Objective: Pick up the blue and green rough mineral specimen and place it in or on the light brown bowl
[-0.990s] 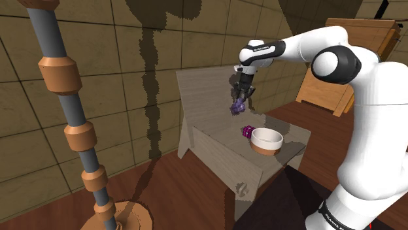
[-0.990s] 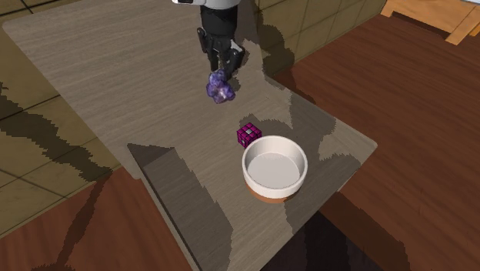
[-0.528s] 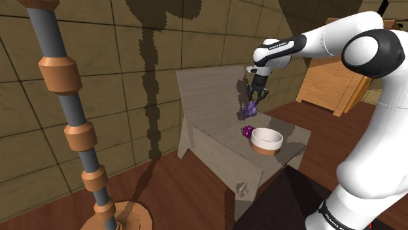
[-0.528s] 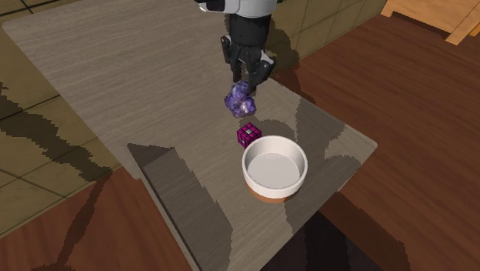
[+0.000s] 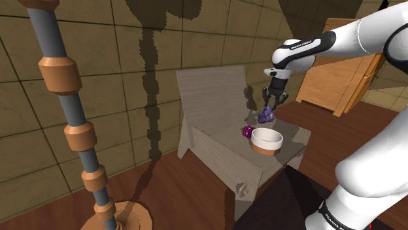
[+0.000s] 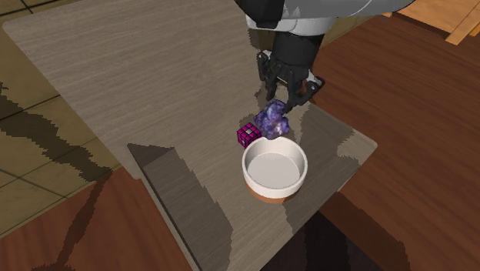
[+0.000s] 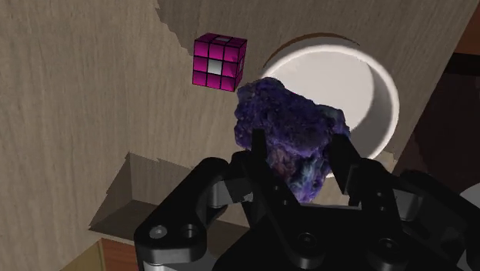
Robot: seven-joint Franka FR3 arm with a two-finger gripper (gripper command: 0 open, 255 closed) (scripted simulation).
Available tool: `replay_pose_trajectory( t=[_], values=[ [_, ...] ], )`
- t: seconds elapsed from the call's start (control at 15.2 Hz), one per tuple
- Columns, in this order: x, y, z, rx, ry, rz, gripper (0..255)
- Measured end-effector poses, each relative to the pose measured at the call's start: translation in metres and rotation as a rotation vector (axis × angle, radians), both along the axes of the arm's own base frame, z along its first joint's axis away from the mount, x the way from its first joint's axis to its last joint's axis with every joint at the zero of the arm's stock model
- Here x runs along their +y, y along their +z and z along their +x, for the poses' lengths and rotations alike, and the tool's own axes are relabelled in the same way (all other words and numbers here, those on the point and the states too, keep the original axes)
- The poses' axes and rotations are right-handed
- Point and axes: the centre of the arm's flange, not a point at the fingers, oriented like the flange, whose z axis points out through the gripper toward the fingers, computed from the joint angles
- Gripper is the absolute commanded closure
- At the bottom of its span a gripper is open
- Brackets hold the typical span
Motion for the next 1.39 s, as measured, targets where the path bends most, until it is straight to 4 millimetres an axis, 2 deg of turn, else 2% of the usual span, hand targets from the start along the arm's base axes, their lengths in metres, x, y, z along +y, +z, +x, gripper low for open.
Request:
replay_pose_trajectory(
  t=[0.13, 0.26, 0.4, 0.59, 0.66, 0.73, 0.86, 1.25, 1.39],
  values=[
    [-0.004, 0.008, -0.027, 0.0, 0.0, 0.0, 255],
    [-0.005, 0.007, -0.052, 0.0, 0.0, 0.0, 255],
    [-0.005, 0.001, -0.061, -0.001, 0.0, 0.0, 255],
    [-0.005, -0.013, -0.063, 0.0, 0.001, 0.0, 255],
    [-0.005, -0.013, -0.063, 0.0, 0.001, 0.0, 0],
    [-0.005, -0.013, -0.063, 0.0, 0.001, 0.0, 0],
    [0.011, -0.021, -0.068, -0.024, 0.055, -0.036, 0],
    [0.094, -0.075, -0.101, -0.144, 0.314, -0.216, 0],
    [0.112, -0.095, -0.111, -0.178, 0.385, -0.264, 0]
  ],
)
